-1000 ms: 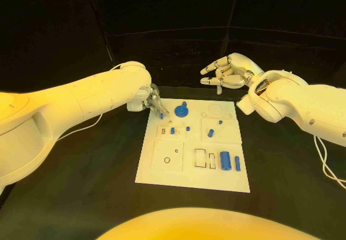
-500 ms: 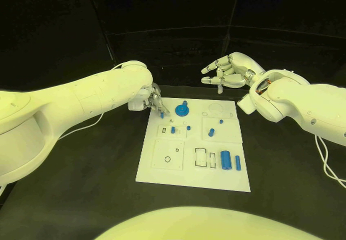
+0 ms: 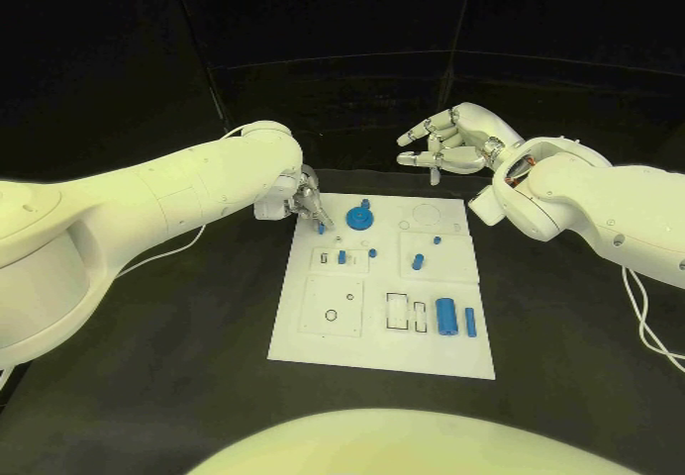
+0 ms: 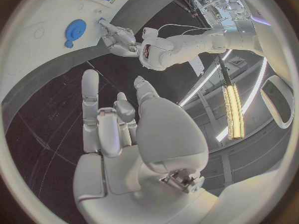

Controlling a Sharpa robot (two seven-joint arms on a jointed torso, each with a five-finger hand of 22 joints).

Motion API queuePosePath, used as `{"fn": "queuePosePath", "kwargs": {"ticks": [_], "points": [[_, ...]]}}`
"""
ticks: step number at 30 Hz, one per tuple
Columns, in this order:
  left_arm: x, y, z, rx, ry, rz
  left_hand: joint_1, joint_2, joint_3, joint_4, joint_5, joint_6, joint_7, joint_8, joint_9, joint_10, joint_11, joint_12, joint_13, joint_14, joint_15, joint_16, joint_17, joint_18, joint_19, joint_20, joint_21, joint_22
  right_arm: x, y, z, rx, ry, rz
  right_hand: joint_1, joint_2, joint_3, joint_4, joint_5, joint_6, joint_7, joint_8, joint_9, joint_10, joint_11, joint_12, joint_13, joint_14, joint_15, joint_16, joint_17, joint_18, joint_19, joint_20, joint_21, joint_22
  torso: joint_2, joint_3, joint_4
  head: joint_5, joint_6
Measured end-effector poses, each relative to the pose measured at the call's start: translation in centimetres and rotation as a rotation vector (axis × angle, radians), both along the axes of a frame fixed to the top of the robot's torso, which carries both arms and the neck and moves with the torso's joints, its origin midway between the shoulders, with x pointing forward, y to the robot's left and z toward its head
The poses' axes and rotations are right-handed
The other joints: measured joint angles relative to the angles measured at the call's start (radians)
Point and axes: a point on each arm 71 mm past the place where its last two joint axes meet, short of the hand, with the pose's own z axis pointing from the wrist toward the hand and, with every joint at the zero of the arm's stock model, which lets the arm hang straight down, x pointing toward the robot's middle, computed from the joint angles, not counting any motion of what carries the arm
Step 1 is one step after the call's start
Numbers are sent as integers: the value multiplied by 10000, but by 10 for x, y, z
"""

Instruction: Assemble the parts on the task board

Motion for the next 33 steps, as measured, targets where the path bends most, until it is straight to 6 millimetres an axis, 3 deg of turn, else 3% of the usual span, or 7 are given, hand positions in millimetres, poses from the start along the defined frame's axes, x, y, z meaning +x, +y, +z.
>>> {"fn": "queuePosePath", "kwargs": {"ticks": [6, 11, 17, 21, 23, 26, 33], "points": [[0, 0, 0, 8, 11, 7, 522, 261, 377, -373, 0, 20, -20, 0, -50, 1, -75, 0, -22, 0, 0, 0, 0, 0, 0, 0, 0, 0, 0, 0, 0, 1, 0, 5, 0, 0, 0, 0, 0, 0, 0, 0, 0, 0, 0, 0, 0, 0, 0, 0, 0, 0, 0, 0, 0, 1, 0, 0, 0, -2, -10], [0, 0, 0, 7, 13, 14, 759, 336, 634, -631, -5, 35, -34, 0, -97, -15, -91, 0, -40, -38, -38, 0, 0, 0, 0, 0, 0, -1, 0, 0, 0, 1, 1, 4, 0, 0, 0, 0, 0, 0, 0, 0, 0, 0, 0, 0, -1, 0, 0, 0, 0, 0, 0, 0, 0, 1, -1, 0, 0, -2, -11], [1, 0, 1, 2, -1, 12, 1210, 404, 1303, -1278, -38, -9, -70, -47, -214, -54, -124, -84, -100, 0, -75, 0, 0, 1, -4, -67, 0, -18, 0, 0, 0, 1, 1, 5, 0, 0, 0, 0, 0, 0, 0, 0, 0, 0, 0, 0, -2, 0, 0, 0, 0, 0, 0, 0, 0, 1, -4, 0, 0, -7, -11], [1, 1, 2, -1, -6, 15, 1339, 419, 1684, -1101, 307, -132, 52, -19, -269, -89, -85, -157, -189, -1, -74, 0, 0, 1, -4, -67, -42, -18, 0, 0, 0, 0, 1, 2, 0, 0, 0, 0, 0, 0, 0, 0, 0, 0, 0, 0, -2, 0, 0, 0, 0, 0, 0, 0, 0, 1, -4, -1, 2, -9, -11], [1, 2, 2, 2, -6, 29, 869, 255, 2342, -986, 419, -133, 54, 136, -280, -90, -85, -195, -241, -1, -74, 0, 0, 1, -3, -67, -43, -18, 0, 0, 0, 0, 1, 1, 0, 0, 0, 0, 0, 0, 0, 0, 0, 0, 0, 0, -2, 0, 0, 0, 0, 0, 0, 0, 0, 1, -4, -1, 6, -10, -6], [1, 3, 1, 14, 5, 52, 230, -42, 3526, -1423, 420, -151, 72, 274, -295, -91, -85, -197, -278, -1, -74, 0, 0, 1, -4, -67, -43, -18, 0, -1, 0, -1, 1, -2, 0, 0, 0, 0, 0, 0, 0, 0, 0, 0, 0, 0, -2, 0, 0, 0, 0, 0, 0, 0, 0, 2, -4, -1, 11, -10, -2], [0, 8, 0, 1, -9, 110, -558, -483, 4914, -1494, 419, -210, 58, 603, -214, -56, -44, -197, -281, 0, -74, 0, 0, 0, -3, -67, -43, 25, 0, -1, 0, -2, 1, -5, 0, 0, 0, 0, 0, 0, 0, 0, 0, 0, 0, 0, -3, 0, 0, 0, 0, -1, 0, 0, 0, 2, -4, -6, 17, 16, -2]]}}
